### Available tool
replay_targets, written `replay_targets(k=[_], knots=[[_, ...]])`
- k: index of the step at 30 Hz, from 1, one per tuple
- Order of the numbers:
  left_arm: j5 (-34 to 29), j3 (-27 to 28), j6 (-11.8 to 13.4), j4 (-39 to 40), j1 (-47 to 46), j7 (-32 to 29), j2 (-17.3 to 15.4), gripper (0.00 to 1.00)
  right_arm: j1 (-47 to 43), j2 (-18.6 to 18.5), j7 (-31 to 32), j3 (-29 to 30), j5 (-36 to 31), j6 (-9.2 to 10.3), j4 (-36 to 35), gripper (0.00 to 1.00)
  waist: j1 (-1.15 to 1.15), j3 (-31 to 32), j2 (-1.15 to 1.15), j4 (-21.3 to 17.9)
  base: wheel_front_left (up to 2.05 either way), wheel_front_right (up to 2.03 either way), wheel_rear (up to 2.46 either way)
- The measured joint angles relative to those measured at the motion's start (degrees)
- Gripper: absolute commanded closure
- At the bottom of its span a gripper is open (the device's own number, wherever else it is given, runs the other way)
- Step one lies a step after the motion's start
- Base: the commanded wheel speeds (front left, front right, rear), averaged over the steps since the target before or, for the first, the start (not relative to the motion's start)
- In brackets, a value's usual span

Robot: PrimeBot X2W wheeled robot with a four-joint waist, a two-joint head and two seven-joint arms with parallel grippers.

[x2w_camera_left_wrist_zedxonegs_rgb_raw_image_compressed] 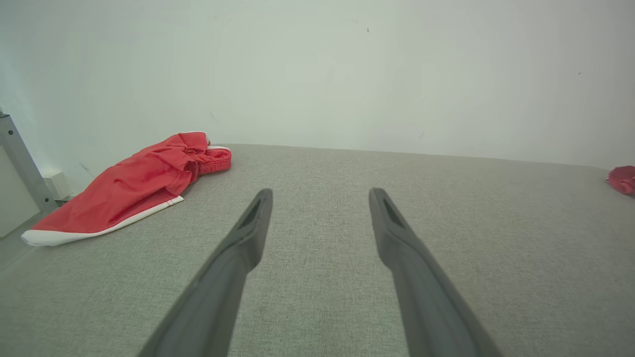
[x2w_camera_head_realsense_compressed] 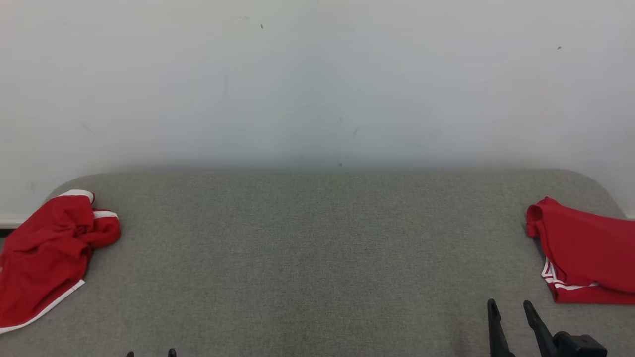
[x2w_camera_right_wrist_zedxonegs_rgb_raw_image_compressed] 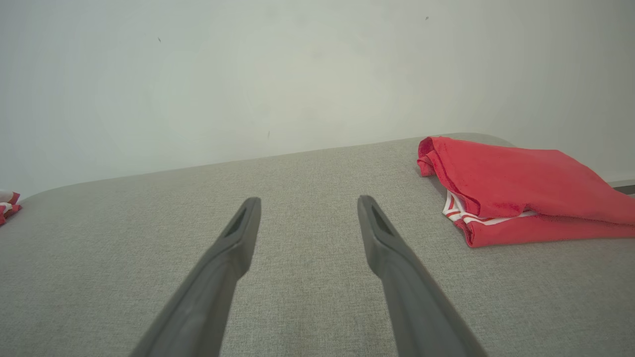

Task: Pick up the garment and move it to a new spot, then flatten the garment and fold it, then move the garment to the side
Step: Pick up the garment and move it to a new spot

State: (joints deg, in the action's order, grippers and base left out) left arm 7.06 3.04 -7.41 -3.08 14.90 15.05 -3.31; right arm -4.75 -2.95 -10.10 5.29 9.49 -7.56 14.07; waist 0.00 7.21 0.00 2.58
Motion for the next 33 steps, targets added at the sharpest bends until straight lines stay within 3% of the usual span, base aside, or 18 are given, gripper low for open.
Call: replay_targets(k=[6, 11, 20, 27, 33], knots=[[-0.6, 0.1, 0.0, 0.1, 0.0, 0.0, 0.0, 0.0, -0.1, 0.0, 0.0, -0.6, 0.0, 0.0, 0.0, 0.0, 0.0, 0.2, 0.0, 1.1, 0.0, 0.0, 0.0], [-1.2, -0.1, -0.1, 0.1, 0.0, 0.0, -0.4, 0.0, -1.1, 0.0, -0.4, -1.4, 0.6, 0.0, 0.1, 0.0, 0.0, 0.4, 0.0, 4.2, 0.0, 0.0, 0.0], [-1.4, 1.2, -0.1, 0.1, 0.6, 0.0, -3.1, 0.0, -1.3, 0.0, -1.6, -5.0, 3.2, 0.01, 2.7, 0.0, 0.0, 0.8, 0.0, 12.9, 0.0, 0.0, 0.0], [-0.5, 4.3, 1.4, 4.1, 1.6, 0.0, -2.0, 0.0, 4.5, 0.1, -1.5, -11.9, 3.5, 0.01, 4.4, 0.0, 0.0, 0.2, 0.0, 19.9, 0.0, 0.0, 0.0], [0.0, 6.8, 3.0, 7.2, 3.6, 0.0, -0.7, 0.0, 9.8, 0.1, -1.6, -16.8, 4.1, 0.01, 7.5, 0.0, 0.0, -2.0, 0.0, 23.7, -0.01, -0.01, -0.01]])
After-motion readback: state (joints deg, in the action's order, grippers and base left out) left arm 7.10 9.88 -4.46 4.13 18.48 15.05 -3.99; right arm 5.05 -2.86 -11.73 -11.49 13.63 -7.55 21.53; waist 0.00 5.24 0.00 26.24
